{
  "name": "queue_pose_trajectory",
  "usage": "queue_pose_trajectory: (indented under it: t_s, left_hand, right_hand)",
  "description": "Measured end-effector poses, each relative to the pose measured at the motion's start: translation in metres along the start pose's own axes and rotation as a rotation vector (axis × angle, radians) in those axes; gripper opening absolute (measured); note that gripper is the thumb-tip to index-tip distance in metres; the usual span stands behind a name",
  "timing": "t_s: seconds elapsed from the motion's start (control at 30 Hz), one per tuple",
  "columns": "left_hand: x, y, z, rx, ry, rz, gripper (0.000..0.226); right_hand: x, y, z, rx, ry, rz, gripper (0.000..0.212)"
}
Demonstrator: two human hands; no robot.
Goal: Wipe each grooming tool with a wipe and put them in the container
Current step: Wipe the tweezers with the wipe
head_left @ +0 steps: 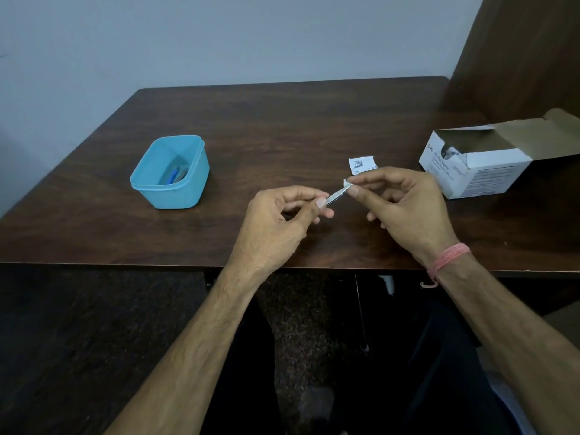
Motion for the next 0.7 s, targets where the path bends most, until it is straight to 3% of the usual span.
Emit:
queue_pose_trajectory:
  t_s: [0.47, 0.7]
  left_hand:
    - [0.004, 0.000, 0.003, -0.002, 0.171, 0.071, 0.020]
    - [0.004, -0.001, 0.000, -0.007, 0.121, 0.045, 0.015]
  right_hand:
    - [-0.002, -0.003, 0.001, 0.070, 0.131, -0.068, 0.014]
    - [-0.004, 0.001, -0.006, 0.099, 0.186, -0.086, 0.016]
Point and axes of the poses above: each hand's wrist, its own y-axis away from the middle knuckle, its own x-axis out of the back of the hand, z = x × y, the point moved 2 cm from there along -y, towards the middle knuckle, and after that the axes turned 4 degrees about -y, right-handed, at the moved point
